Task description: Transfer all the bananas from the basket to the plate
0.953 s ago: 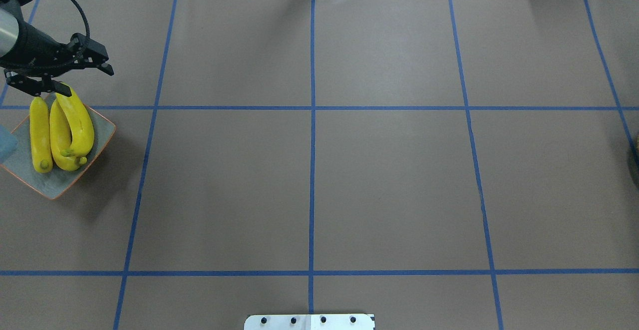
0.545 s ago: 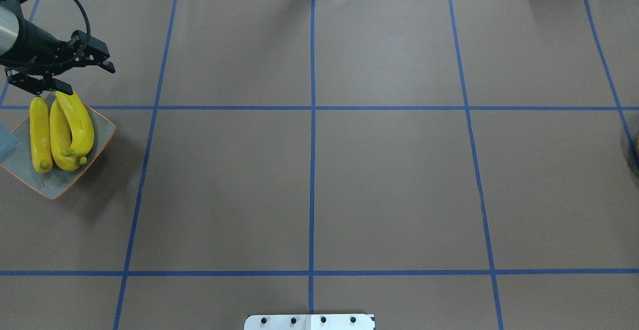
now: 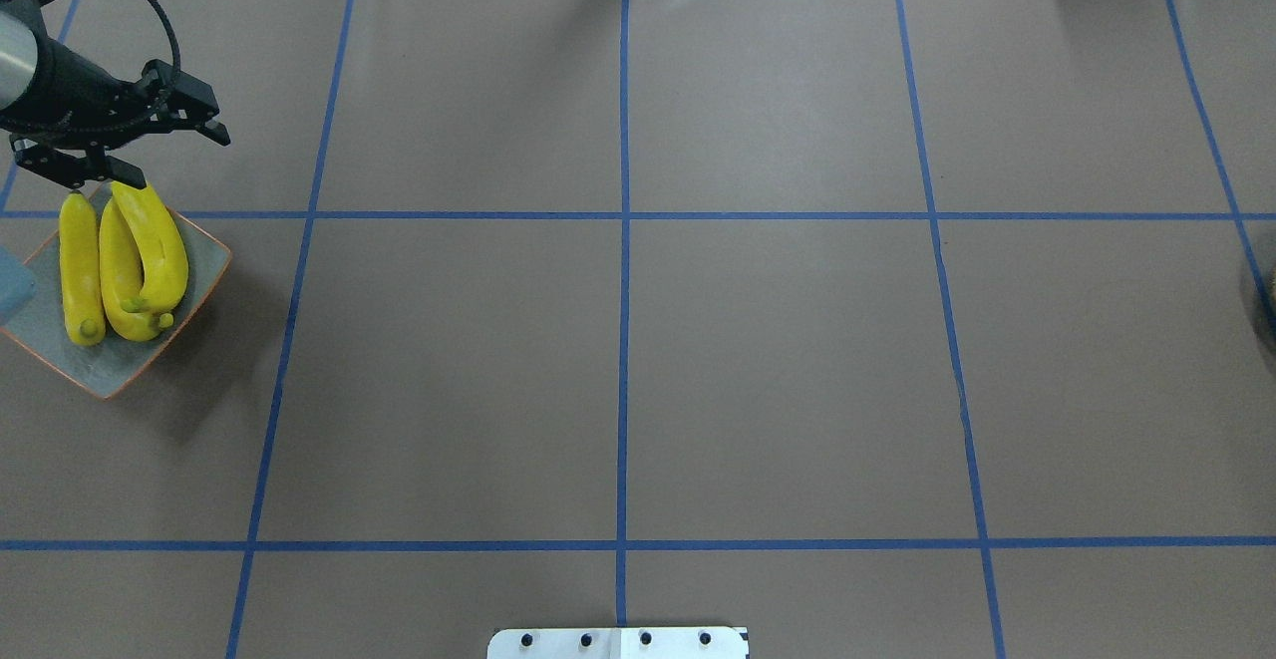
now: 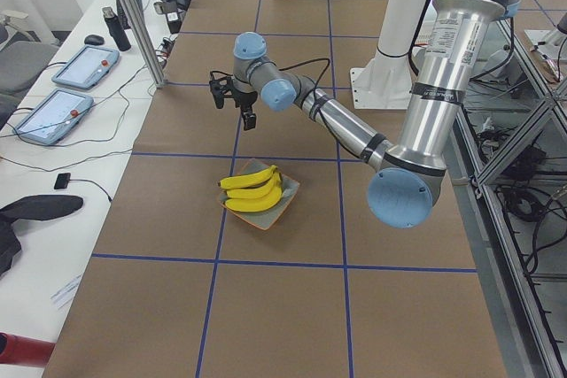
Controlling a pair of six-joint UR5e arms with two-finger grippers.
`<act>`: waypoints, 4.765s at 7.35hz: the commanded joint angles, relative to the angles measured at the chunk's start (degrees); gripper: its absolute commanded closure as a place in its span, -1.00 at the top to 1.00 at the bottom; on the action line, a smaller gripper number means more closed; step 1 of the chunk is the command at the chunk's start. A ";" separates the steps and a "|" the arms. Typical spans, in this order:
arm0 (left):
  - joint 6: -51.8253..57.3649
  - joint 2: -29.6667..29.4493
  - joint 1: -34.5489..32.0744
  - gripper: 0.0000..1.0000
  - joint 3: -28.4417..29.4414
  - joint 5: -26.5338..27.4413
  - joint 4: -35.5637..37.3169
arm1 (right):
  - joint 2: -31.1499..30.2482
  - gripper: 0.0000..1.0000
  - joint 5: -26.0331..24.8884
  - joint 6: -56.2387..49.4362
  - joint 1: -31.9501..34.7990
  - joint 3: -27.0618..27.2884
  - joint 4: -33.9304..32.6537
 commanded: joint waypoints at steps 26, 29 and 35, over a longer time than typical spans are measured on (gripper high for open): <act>-0.08 -2.20 0.14 0.99 -1.46 -2.39 -0.73 | 2.79 -1.00 8.89 5.04 -7.40 25.45 -10.96; -0.17 -6.07 0.32 0.99 -0.58 -2.48 -0.82 | 8.75 -1.00 11.44 13.84 -19.33 34.34 -10.96; -12.11 -15.20 4.18 0.99 10.14 -7.49 -22.88 | 27.04 -1.00 14.71 40.13 -41.15 37.60 -10.17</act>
